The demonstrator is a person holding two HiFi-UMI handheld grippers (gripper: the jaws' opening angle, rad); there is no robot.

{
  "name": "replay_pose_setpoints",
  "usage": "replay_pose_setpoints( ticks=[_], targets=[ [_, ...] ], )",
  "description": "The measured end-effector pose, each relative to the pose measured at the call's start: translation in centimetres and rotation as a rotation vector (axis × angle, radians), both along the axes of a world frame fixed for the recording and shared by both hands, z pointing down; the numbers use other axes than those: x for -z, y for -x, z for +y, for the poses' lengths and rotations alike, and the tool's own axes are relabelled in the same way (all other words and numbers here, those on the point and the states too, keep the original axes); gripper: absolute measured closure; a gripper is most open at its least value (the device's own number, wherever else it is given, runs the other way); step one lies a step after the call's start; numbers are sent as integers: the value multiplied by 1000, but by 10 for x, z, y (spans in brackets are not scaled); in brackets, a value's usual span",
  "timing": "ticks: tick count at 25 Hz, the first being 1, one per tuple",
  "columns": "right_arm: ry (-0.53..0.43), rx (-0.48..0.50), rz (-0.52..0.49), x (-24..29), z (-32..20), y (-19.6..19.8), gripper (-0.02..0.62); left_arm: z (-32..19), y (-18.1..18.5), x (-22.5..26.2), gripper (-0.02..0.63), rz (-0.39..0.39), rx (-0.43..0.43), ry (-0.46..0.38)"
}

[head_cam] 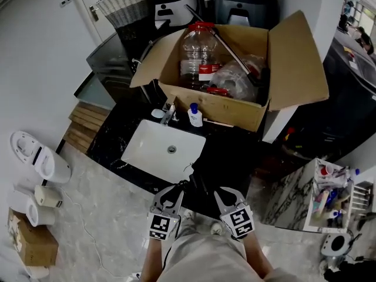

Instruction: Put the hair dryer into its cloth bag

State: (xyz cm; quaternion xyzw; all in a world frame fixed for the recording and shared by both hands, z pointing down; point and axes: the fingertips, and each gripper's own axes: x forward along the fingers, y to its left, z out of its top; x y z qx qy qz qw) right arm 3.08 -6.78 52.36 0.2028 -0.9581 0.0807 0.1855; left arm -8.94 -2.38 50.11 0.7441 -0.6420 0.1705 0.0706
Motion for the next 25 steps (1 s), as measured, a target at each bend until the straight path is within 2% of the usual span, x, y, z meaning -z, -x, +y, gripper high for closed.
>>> replay_pose_setpoints(
  ticks=[6, 13, 20, 22, 25],
  targets=[
    [41, -113, 53, -23, -8, 10, 569, -15, 12, -20, 525, 19, -140, 60],
    [67, -201, 114, -44, -14, 17, 569, -23, 23, -52, 502, 38, -262, 136],
    [82, -278, 153, -62, -18, 16, 569, -21, 22, -95, 424, 28, -381, 265],
    [86, -291, 164, -65, -19, 14, 569, -20, 24, -106, 392, 20, -396, 300],
    [97, -305, 177, -69, -18, 12, 569, -20, 26, -116, 378, 1, -407, 334]
  ],
)
